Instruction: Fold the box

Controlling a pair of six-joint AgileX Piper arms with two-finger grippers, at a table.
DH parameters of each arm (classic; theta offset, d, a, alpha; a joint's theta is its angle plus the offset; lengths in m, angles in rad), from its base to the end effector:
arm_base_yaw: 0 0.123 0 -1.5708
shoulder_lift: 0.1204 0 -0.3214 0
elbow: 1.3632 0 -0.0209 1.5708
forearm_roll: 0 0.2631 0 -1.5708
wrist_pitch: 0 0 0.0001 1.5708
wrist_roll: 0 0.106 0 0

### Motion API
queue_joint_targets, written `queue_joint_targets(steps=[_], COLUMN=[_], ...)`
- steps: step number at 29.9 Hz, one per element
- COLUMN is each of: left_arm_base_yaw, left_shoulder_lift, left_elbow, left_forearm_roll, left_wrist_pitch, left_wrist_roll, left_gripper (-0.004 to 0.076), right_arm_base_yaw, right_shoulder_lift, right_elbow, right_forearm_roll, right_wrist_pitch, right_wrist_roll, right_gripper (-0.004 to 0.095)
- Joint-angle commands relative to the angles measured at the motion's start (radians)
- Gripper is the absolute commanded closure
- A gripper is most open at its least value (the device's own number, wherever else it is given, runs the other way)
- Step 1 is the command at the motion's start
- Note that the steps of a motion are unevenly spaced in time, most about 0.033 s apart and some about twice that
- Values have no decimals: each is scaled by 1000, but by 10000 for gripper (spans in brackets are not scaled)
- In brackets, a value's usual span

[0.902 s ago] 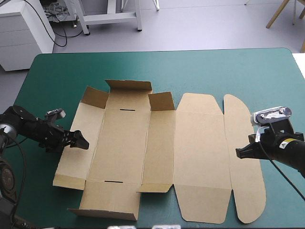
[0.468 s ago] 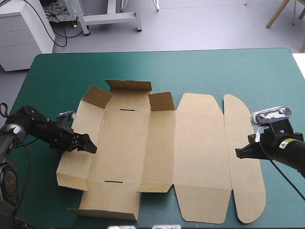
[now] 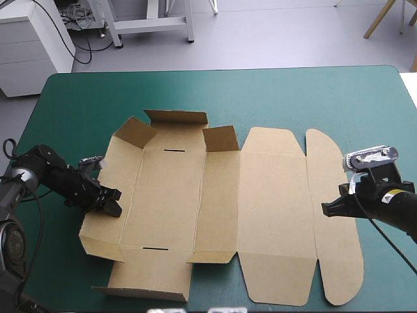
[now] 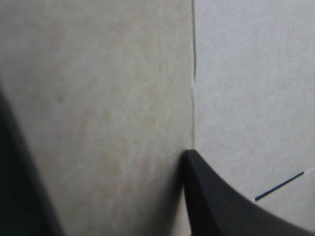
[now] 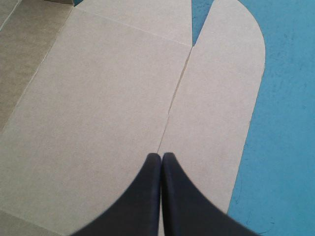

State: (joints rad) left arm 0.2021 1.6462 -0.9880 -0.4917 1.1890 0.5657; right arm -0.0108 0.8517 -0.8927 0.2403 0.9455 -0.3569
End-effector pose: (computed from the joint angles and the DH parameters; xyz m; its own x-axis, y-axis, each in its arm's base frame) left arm 0.2851 0.0110 0.2194 -0.9916 0.1276 -0.0228 0.1239 0.8813 -0.4561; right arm 0.1495 0.0189 0.3679 -0.6769 -0.2015 -0.7079 -0.2737 0.9617 -0.0120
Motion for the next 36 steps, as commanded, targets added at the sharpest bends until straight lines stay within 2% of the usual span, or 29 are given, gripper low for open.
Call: queue_joint_targets(steps=[1,4,15,25,32,36], left_arm_base_yaw=[-6,-6,-67,-321,-554,-665], left_shoulder_lift=[-35,-35,-37,-35,-11,3], left_elbow=[-59,-90,-133,-428,-690,-781], left_forearm_roll=[-26,-30,-5,220,516,704], left_wrist_pitch=[113,113,107,-17,-44,-81], left_wrist_roll=[-23,-36,17,10,10,33], left_gripper=[648,732,734,734,734,734], right_arm_base_yaw=[-10,-10,-10,-10,-10,-10], right_shoulder_lift=[-9,-9,-9,-9,-9,-9], right_elbow=[-25,-25,-25,-37,-114,-148], right_forearm_roll=[15,15,13,13,7,7], right_wrist_pitch=[-46,-46,-75,-125,-133,-146], right_wrist_roll=[-8,-8,-8,-3,0,2], right_gripper=[927,927,927,927,927,927])
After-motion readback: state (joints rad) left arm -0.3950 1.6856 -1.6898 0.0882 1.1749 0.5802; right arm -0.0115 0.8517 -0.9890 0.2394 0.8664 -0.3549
